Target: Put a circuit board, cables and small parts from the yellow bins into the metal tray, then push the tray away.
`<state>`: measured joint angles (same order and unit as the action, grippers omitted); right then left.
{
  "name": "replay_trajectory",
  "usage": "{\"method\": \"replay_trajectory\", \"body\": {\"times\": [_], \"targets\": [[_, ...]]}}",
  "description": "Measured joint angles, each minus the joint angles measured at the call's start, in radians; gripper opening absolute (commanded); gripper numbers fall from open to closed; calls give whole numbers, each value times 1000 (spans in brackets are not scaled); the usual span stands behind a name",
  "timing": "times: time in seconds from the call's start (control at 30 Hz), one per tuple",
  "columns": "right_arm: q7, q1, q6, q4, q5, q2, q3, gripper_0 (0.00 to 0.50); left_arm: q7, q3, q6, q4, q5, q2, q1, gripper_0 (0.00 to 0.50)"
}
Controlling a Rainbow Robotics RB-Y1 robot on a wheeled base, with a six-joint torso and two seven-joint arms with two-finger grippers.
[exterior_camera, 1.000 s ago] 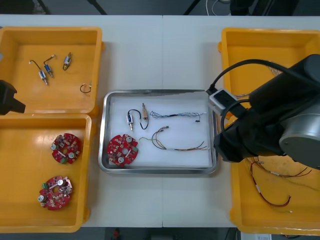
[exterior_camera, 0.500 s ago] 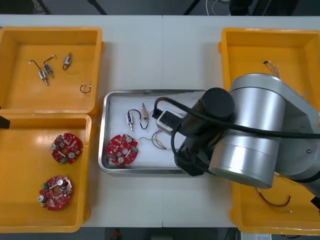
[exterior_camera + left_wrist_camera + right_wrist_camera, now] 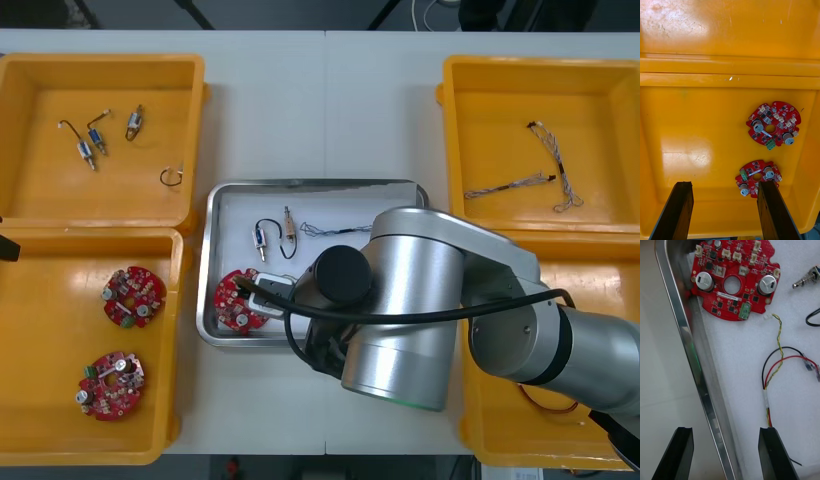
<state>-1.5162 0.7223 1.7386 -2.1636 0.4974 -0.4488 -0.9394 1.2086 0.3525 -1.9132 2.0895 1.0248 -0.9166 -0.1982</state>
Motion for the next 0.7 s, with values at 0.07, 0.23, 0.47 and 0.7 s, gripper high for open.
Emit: {"method": "replay_trajectory", "body": {"times": [0.07,0.23,0.47,0.7], "targets": [[-12,5,-29,24,-14,6,-27,500,0,0,0,0,0,0,0,500],[-17,11,-84,75,-48,15,-96,500,0,0,0,1,0,0,0,500],[-47,12,-111,130,-79,24,-145,500,0,0,0,1,0,0,0,500],[-54,12,-132,184,-85,47,-165,500,0,0,0,1,0,0,0,500]]}}
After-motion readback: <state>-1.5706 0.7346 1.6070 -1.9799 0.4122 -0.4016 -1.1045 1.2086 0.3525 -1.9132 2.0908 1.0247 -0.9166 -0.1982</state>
